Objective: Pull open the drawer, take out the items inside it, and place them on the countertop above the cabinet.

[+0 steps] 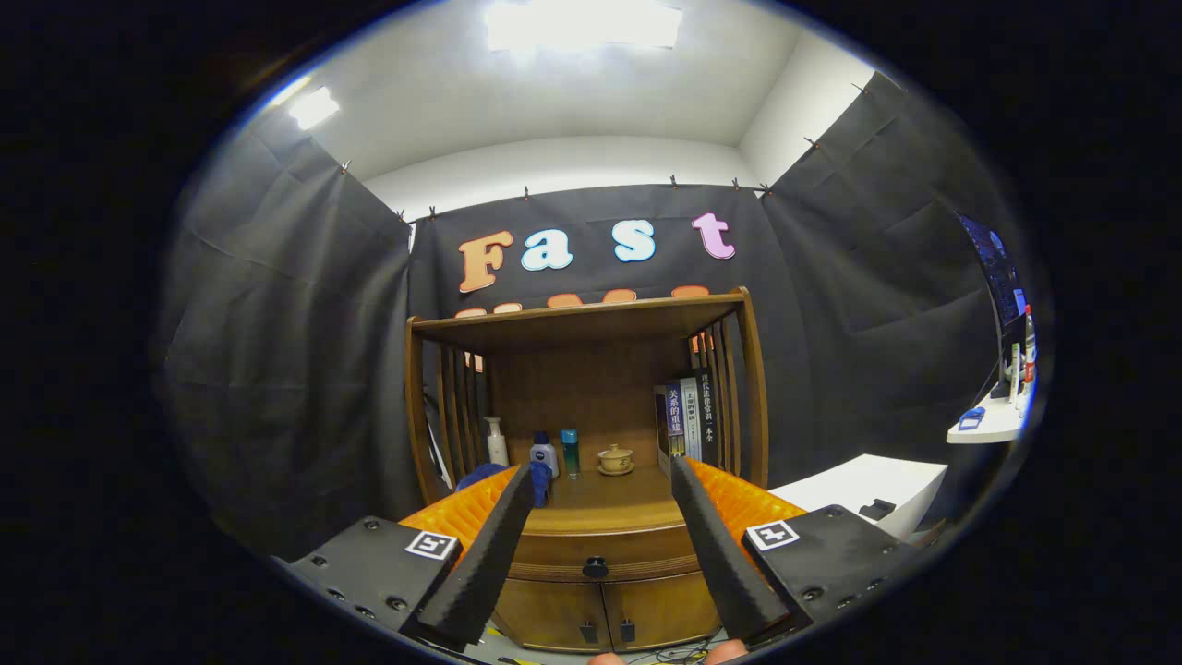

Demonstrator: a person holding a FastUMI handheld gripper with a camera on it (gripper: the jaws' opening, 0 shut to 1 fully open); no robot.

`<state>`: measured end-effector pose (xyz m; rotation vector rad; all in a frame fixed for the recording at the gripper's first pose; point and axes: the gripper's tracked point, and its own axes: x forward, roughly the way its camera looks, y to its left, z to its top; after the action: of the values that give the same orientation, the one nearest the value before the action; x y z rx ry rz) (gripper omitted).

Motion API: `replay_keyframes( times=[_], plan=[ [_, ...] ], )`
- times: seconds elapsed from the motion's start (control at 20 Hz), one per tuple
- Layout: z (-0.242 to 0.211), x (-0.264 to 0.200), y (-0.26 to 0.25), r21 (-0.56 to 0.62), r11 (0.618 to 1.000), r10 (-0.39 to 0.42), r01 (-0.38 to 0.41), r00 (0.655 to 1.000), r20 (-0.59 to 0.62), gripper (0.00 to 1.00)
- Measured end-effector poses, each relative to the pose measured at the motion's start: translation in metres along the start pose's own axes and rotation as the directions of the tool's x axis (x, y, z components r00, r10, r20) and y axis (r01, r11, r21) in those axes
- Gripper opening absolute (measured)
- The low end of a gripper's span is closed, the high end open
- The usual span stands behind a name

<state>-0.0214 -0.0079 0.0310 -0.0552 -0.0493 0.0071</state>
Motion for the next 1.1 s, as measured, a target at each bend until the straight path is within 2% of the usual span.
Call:
replay_keyframes(
  times=[0.3, 0.5, 0.6, 0.75, 0.9, 1.1],
  plan=[
    [0.001, 0.004, -0.007, 0.040, 0.999, 0.011, -0.013, 0.999, 0.037, 0.98],
    [-0.021, 0.019, -0.007, -0.016, 1.000, 0.013, -0.012, 0.999, 0.052, 0.98],
    [-0.056, 0.036, -0.012, -0.041, 0.999, -0.025, 0.026, 0.999, 0.023, 0.98],
    [-0.113, 0.071, 0.006, 0.010, 1.000, 0.001, 0.000, 0.998, -0.061, 0.98],
    [-0.155, 0.106, 0.001, -0.072, 0.997, -0.034, 0.028, 0.995, -0.095, 0.98],
    [-0.212, 0.140, 0.021, -0.152, 0.988, 0.010, -0.031, 0.990, -0.142, 1.00]
  ],
)
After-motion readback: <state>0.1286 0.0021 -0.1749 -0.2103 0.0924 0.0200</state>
